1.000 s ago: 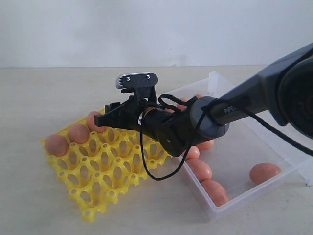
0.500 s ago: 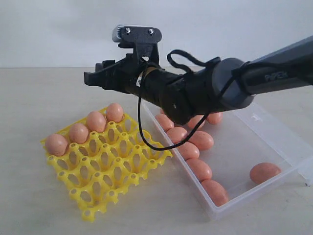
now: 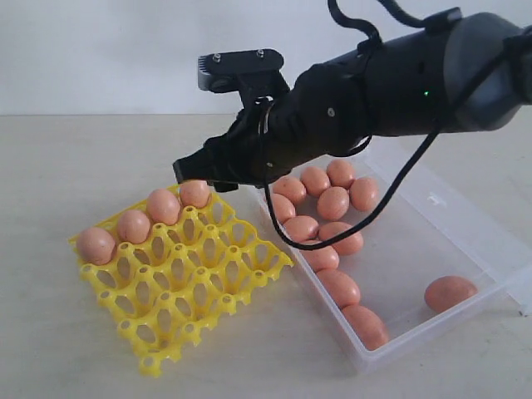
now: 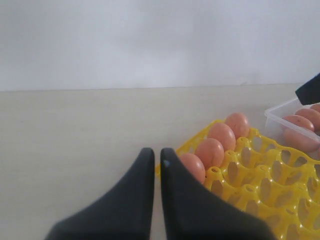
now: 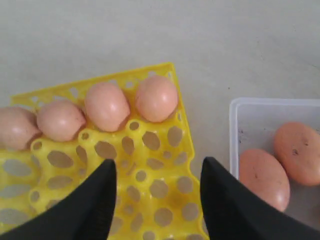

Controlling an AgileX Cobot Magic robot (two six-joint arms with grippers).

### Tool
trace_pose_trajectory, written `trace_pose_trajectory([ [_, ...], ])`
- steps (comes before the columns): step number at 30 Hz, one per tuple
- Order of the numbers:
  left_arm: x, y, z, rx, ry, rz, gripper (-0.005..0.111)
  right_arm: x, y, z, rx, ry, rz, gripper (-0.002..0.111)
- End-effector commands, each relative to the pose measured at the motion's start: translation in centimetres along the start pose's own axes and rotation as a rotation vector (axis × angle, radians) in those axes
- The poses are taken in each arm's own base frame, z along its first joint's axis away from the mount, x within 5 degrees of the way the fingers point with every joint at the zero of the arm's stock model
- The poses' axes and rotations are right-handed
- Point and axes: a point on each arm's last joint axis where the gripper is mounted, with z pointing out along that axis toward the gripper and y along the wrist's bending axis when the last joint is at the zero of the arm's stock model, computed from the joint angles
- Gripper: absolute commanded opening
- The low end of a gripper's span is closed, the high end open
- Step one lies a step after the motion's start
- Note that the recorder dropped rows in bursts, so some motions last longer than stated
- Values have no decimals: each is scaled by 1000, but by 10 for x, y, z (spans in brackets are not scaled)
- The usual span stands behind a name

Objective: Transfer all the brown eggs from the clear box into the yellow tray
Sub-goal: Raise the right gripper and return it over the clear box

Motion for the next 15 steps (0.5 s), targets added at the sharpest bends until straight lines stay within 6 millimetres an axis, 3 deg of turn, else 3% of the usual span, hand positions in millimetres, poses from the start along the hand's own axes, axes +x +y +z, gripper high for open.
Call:
trace_pose_trajectory([
  [1,0,0,0,-1,-8,-3,4,-6,0,-25,8,36,-130,45],
  [7,0,0,0,-1,-8,-3,4,-16,3,-68,5,25,-169,38],
  [9,0,0,0,-1,-8,-3,4,-18,3,-80,4,20,-192,29],
  [13,0,0,0,-1,-8,-3,4,-21,1,-98,39,12,-283,0],
  [15,0,0,0,-1,-8,-3,4,-21,-3,-102,79,25,-343,0],
])
